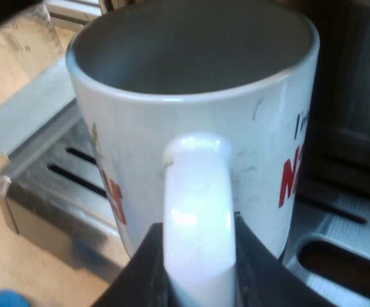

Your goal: Remove mug from coffee machine

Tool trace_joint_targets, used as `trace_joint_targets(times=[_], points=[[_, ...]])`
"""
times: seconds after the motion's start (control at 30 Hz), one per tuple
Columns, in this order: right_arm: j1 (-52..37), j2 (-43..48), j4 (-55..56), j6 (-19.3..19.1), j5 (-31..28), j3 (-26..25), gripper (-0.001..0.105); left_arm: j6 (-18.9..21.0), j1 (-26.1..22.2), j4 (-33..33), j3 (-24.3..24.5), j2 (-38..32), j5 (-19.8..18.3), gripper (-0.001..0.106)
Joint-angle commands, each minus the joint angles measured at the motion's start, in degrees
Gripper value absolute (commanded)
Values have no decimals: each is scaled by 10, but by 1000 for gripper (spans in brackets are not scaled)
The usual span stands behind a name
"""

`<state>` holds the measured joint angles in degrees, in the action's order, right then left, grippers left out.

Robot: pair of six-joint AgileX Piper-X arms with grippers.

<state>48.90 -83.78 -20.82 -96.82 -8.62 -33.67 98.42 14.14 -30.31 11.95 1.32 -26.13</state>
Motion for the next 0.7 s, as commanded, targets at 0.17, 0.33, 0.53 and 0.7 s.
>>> trace_joint_targets(times=[0.17,0.33,0.53,0.7], points=[[16,110,1,8,-43,82,0,-2,2,10,0,-1,-7,77],[31,177,51,11,-63,105,0,-2,2,10,0,-1,-7,77],[45,280,183,11,-93,106,0,7,2,10,0,-1,-30,77],[46,363,291,32,-93,106,0,7,2,10,5,-1,-130,77]])
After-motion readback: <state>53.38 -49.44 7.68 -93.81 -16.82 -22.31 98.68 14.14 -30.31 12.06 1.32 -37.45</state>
